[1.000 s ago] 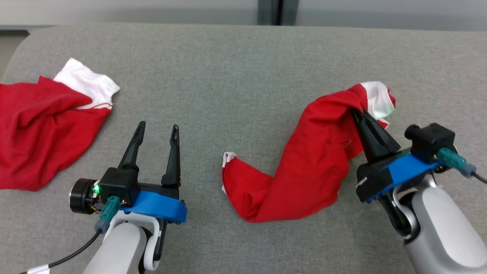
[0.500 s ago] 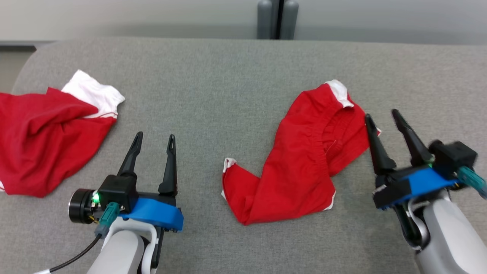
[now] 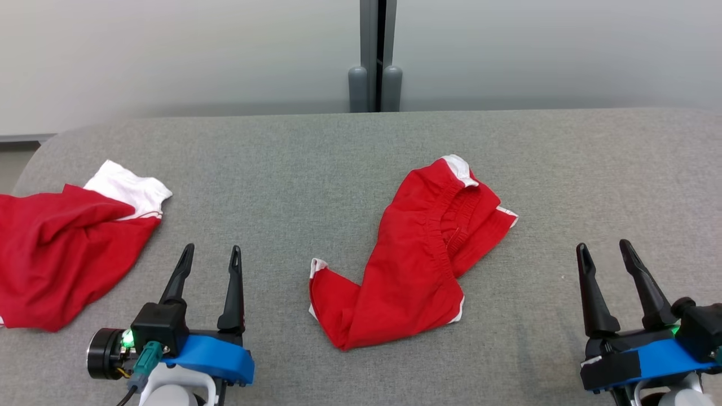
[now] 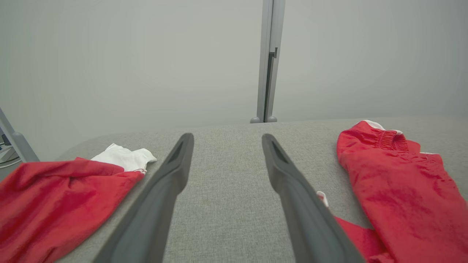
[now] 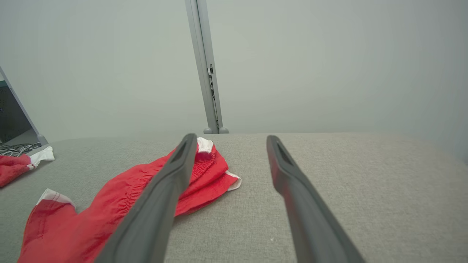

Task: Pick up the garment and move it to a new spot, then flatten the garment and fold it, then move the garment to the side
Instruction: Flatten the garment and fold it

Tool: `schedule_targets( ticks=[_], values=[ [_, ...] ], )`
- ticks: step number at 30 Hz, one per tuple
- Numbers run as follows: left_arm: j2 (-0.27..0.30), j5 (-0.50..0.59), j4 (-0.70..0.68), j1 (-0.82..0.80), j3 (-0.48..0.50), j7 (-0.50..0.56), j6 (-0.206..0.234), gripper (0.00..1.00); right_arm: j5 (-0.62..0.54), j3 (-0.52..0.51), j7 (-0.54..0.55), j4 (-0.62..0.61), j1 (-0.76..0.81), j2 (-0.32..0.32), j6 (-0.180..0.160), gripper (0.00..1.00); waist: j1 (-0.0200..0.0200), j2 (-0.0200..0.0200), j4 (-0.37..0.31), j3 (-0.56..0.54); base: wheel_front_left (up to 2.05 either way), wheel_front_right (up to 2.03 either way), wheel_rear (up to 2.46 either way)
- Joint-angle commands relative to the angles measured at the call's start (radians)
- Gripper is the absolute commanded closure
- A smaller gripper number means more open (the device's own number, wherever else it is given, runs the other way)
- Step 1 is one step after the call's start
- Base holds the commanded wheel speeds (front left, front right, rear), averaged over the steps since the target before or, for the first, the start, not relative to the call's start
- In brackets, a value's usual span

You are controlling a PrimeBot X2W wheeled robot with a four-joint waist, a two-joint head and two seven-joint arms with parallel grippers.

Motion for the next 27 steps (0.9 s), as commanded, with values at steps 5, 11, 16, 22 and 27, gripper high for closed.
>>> schedule_targets(
  ticks=[5,11,16,22,27],
  values=[
    [0.015,-0.006,-0.013,0.021,-0.001,0.007,0.009,0.00,-0.016,-0.015,0.030,-0.046,0.039,0.015,0.000,0.00,0.0003,0.0001,-0.009,-0.007,0.00,0.00,0.00],
    [0.019,-0.008,-0.024,0.021,-0.004,0.011,0.014,0.00,-0.025,-0.023,0.049,-0.071,0.044,0.023,0.000,0.00,0.0003,0.0001,-0.010,0.002,0.00,0.00,0.00],
    [0.018,-0.006,-0.032,0.004,-0.009,0.012,0.017,0.00,-0.026,-0.024,0.066,-0.077,0.039,0.019,0.000,0.00,0.0003,0.0001,-0.004,0.020,0.00,0.00,0.00],
    [0.007,0.003,-0.041,-0.037,-0.016,0.009,0.015,0.00,-0.019,0.042,0.107,-0.053,0.008,-0.003,0.000,0.00,0.0003,0.0001,0.021,0.077,0.00,0.00,0.00],
    [-0.005,0.012,-0.037,-0.082,-0.021,0.004,0.008,0.00,0.010,0.190,0.143,0.023,-0.039,-0.031,0.000,0.00,0.0003,0.0001,0.050,0.135,0.00,0.00,0.00]
  ],
)
